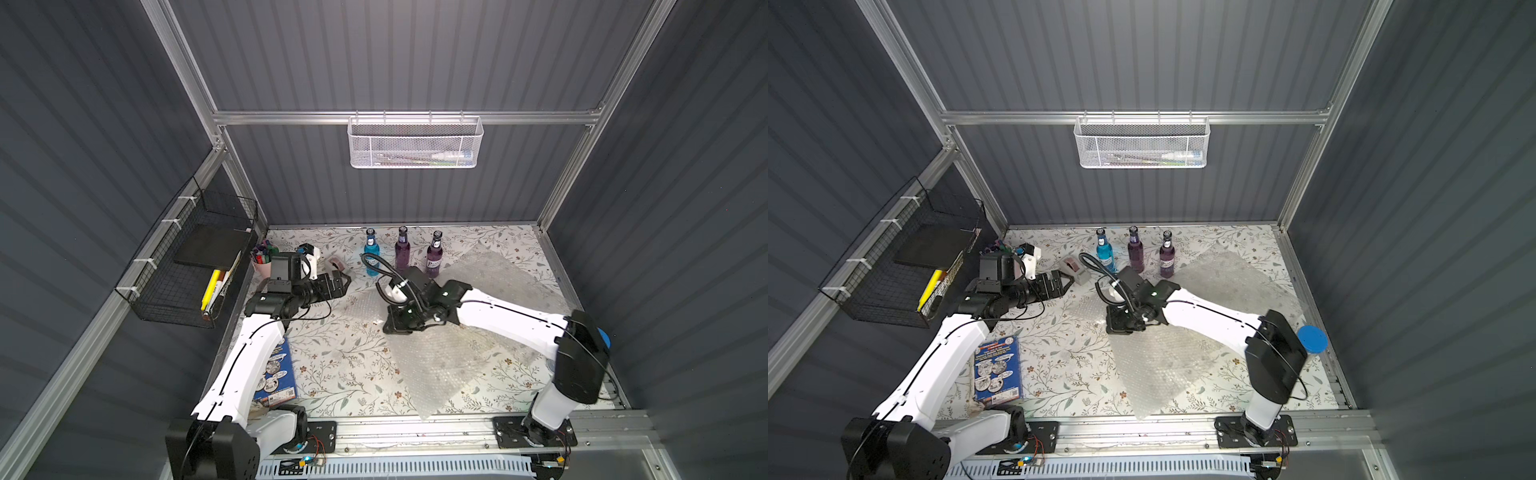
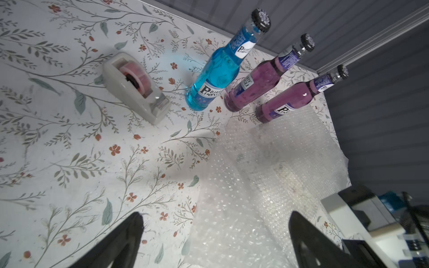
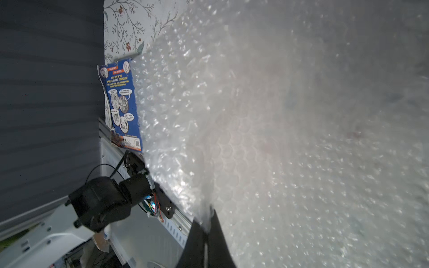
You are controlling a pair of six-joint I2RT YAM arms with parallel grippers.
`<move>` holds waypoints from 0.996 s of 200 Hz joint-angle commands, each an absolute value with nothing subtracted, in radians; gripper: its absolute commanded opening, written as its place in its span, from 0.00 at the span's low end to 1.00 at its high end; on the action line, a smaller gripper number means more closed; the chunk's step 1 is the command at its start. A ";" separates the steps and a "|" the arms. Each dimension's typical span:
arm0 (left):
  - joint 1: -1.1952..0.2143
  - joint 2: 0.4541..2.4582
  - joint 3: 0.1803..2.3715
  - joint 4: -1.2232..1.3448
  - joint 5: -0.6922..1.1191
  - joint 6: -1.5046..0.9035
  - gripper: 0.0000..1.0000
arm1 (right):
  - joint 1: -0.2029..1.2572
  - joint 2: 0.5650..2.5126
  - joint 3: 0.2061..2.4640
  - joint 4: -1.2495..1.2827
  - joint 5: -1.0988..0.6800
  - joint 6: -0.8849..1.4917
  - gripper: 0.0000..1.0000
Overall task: Wrap wine bottles in bubble wrap
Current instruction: Place the bubble wrap at the center of the board.
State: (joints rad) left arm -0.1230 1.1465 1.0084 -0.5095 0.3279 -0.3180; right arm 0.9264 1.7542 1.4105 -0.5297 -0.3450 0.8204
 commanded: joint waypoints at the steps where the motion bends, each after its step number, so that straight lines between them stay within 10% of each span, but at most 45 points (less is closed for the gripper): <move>1: -0.107 1.128 1.051 -0.587 0.261 -0.292 0.99 | 0.941 1.848 1.496 -0.478 -0.282 1.076 0.05; 158: -0.091 1.132 1.021 -0.632 0.222 -0.304 0.99 | 0.980 2.317 1.900 -0.236 -0.119 1.662 0.16; 199: -0.091 1.140 1.026 -0.627 0.231 -0.307 0.99 | 0.976 2.331 2.001 -0.302 -0.107 1.478 0.40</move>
State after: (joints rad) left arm -0.0963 1.1370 1.0313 -0.6136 0.2199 -0.3099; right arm 0.9745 2.3344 1.9305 -0.2306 -0.1318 1.6005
